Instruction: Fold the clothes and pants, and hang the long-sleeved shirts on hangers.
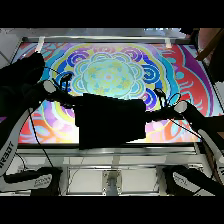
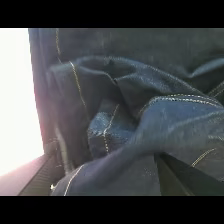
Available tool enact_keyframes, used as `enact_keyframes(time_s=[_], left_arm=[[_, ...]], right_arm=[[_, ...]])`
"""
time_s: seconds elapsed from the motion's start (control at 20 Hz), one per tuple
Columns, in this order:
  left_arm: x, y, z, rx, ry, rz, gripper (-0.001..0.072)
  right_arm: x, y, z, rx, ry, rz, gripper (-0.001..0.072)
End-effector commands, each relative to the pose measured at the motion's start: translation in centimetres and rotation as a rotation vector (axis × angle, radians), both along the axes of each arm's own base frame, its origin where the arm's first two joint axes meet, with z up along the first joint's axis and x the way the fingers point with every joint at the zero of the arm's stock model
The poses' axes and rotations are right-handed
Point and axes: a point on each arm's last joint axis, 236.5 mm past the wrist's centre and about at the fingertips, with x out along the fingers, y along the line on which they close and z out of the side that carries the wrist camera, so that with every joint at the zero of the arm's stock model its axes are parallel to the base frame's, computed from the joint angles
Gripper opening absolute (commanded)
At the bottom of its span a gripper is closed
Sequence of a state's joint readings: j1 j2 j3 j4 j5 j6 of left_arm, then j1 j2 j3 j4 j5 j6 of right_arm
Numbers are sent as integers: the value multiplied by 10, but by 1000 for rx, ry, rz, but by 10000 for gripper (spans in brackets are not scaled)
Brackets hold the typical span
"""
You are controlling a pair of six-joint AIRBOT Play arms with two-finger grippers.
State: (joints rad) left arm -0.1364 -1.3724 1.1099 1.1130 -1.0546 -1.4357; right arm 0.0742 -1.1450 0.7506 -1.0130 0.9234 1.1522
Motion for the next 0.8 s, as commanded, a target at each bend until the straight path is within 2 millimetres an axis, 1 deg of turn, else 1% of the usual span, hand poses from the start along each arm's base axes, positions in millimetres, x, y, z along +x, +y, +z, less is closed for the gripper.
enact_keyframes(time_s=[0.0, 0.05, 0.1, 0.15, 0.2, 0.3, 0.35, 0.4, 0.5, 0.55, 0.6, 0.7, 0.75], left_arm=[[-15, 14, 31, -4, -2, -5, 712], [-28, 20, 45, 3, -17, -15, 712], [-45, 24, 52, 18, -35, -20, 712], [-66, 29, 50, 32, -37, -20, 712], [-95, 32, 39, 31, -10, -3, 711], [-154, 36, 3, 20, 84, 60, 711], [-177, 35, -12, 5, 115, 67, 711], [-195, 29, -23, -32, 151, 81, 711], [-214, 14, -34, -107, 211, 99, 711], [-214, 11, -36, -126, 214, 113, 711], [-206, 8, -35, -147, 195, 137, 711], [-189, 3, -33, -203, 196, 251, 711], [-189, 4, -37, -205, 233, 302, 710]], right_arm=[[9, -10, 25, -55, -22, 49, 370], [5, -20, 34, -84, -10, 61, 369], [1, -32, 40, -97, 1, 48, 370], [-8, -43, 45, -99, 24, 28, 369], [-19, -52, 46, -93, 48, 7, 370], [-43, -67, 40, -85, 76, -46, 370], [-57, -70, 33, -77, 89, -71, 370], [-67, -70, 27, -65, 95, -90, 370], [-81, -59, 21, -20, 103, -101, 370], [-82, -53, 23, 7, 99, -105, 370], [-80, -49, 26, 27, 95, -108, 370], [-73, -44, 30, 54, 64, -112, 370], [-70, -43, 31, 62, 55, -117, 370]])
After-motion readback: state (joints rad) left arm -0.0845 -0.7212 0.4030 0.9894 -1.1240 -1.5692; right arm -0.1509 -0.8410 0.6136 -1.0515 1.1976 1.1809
